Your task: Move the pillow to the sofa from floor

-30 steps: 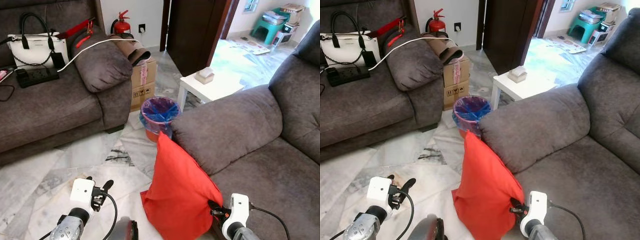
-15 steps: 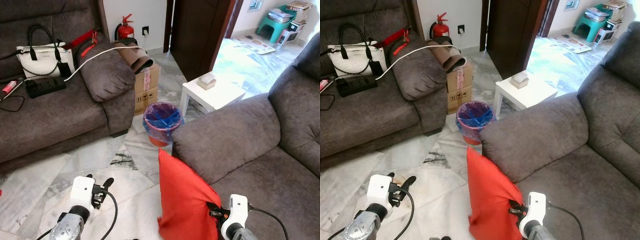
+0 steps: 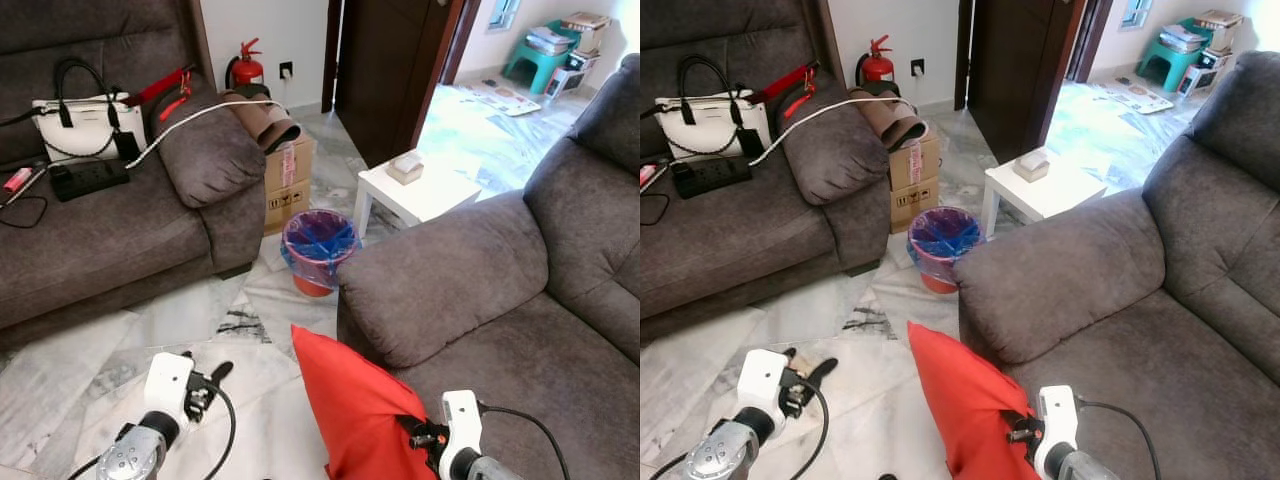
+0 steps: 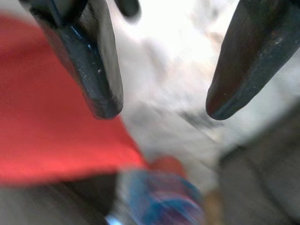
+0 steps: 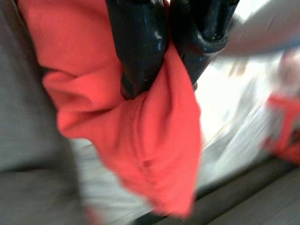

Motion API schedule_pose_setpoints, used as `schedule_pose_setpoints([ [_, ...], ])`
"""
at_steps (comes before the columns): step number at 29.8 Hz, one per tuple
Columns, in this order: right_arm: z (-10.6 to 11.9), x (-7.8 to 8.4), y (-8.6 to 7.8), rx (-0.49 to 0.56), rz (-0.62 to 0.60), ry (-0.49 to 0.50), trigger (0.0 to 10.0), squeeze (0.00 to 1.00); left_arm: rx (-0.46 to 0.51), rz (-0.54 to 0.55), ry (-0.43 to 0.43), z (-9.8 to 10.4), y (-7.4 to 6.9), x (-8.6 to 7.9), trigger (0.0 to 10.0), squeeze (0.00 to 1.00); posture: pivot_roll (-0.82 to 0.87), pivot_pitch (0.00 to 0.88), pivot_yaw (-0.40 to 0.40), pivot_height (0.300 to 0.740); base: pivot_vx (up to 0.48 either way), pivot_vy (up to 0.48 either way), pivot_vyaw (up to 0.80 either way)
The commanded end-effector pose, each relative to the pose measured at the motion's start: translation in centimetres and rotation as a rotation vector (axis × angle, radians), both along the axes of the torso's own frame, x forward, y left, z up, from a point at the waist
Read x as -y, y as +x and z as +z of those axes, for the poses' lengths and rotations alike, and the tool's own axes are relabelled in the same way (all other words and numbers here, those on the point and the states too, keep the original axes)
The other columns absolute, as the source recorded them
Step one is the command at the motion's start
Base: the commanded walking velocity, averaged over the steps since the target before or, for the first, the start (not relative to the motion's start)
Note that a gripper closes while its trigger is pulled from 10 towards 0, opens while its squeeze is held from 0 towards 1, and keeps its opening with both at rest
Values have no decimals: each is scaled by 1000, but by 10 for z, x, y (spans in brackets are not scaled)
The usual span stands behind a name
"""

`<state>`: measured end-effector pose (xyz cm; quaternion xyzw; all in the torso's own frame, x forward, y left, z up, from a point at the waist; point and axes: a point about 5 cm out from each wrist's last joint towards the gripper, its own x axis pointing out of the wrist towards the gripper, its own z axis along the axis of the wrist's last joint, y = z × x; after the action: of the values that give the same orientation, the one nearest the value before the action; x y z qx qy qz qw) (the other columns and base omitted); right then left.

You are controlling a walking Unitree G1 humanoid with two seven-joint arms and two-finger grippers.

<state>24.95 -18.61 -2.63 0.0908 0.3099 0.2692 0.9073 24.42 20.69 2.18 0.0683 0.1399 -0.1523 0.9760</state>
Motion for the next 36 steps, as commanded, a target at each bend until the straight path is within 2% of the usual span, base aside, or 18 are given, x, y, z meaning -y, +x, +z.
schedule_pose_setpoints([
  [1,20,-2,16,109,118,6,10000,0,-77,-73,17,-8,-9,0,10000,0,245,75,-29,740,0,0,0],
  [5,30,-5,18,119,292,52,10000,0,-153,-145,2,-9,-14,-10,10000,0,245,70,-29,740,0,0,0],
  [8,31,-5,19,120,315,59,10000,0,-164,-170,-5,-8,-15,-10,10000,0,244,70,-30,740,0,0,0],
  [15,35,-11,18,121,422,74,10000,0,-272,-379,-19,-2,-27,-7,10000,0,251,85,-31,740,0,0,0],
  [17,34,-17,12,104,524,110,10000,0,-354,-486,7,2,-38,-14,10000,0,254,87,-31,740,0,0,0],
  [21,35,-20,6,75,617,158,10000,0,-448,-590,21,7,-51,-24,10000,0,252,90,-30,740,0,0,0],
  [24,30,-17,-6,23,785,94,10000,0,-555,-688,69,16,-65,-42,10000,0,248,94,-30,740,0,0,0],
  [26,29,-15,-9,2,822,75,10000,0,-580,-702,70,19,-68,-46,10000,0,248,95,-31,740,0,0,0],
  [27,30,-13,-11,-9,848,64,10000,0,-599,-709,84,21,-69,-51,10000,616,251,97,-33,740,0,0,0],
  [28,32,-8,-12,-17,894,45,10000,0,-627,-722,131,25,-72,-61,10000,1000,255,99,-34,740,0,0,0],
  [31,37,-2,-12,-15,954,22,10000,0,-671,-718,167,26,-78,-74,10000,1000,252,105,-34,740,0,0,0],
  [35,39,2,-15,-33,1016,-2,10000,0,-695,-727,214,25,-83,-79,10000,1000,251,108,-37,740,0,0,0],
  [36,38,7,-16,-44,1051,-62,10000,0,-700,-729,355,18,-84,-86,10000,1000,248,114,-42,740,0,0,0],
])
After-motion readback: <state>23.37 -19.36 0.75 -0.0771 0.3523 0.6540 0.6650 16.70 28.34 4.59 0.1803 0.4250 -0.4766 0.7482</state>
